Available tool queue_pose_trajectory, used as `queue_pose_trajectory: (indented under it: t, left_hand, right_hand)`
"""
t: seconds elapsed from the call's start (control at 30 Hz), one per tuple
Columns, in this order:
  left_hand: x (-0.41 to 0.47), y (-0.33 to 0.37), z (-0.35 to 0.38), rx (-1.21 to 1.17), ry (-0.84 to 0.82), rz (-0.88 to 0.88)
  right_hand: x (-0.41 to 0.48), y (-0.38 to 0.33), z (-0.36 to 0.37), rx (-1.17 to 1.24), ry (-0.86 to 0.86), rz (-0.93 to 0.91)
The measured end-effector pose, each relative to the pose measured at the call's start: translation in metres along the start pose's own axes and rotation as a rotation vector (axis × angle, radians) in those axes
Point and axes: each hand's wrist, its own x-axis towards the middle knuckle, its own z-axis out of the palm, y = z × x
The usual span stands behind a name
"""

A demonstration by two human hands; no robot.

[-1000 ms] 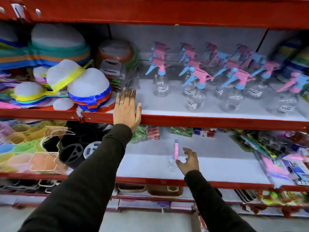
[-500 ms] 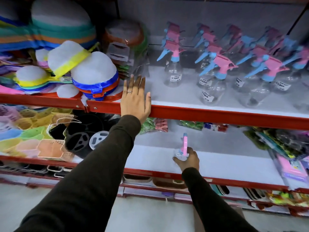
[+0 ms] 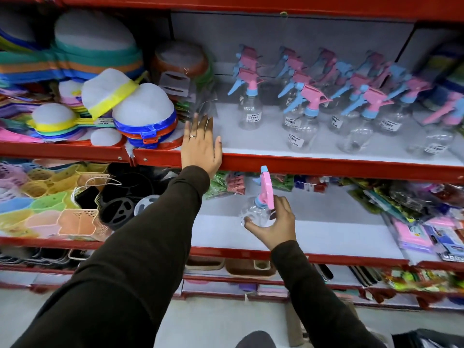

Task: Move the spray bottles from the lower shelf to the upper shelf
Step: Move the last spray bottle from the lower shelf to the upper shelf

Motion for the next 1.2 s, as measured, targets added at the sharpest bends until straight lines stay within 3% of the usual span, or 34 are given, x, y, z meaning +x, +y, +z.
queue_pose_trajectory:
  t: [0.27,0.43,0.87,1.2]
  left_hand:
    - [-0.001,-0.001,0.000,0.009,-0.017,0.000]
    - [0.000,-0.001,-0.002,0.013,-0.027,0.010]
    - [0.000,-0.002,-0.002,-0.035,0.011,0.016]
    - [0.001,-0.002,0.001,-0.014,0.015,0.017]
  right_hand:
    - [0.043,-0.065,-0.035,0.032,0.184,-0.315]
    - [0.081,-0.091,-0.043,0.049,0.238,-0.385]
    - [0.162,-0.109,-0.019,0.026,0.163,-0.109]
    - [0.168,-0.091,-0.013,0.019,0.047,-0.071]
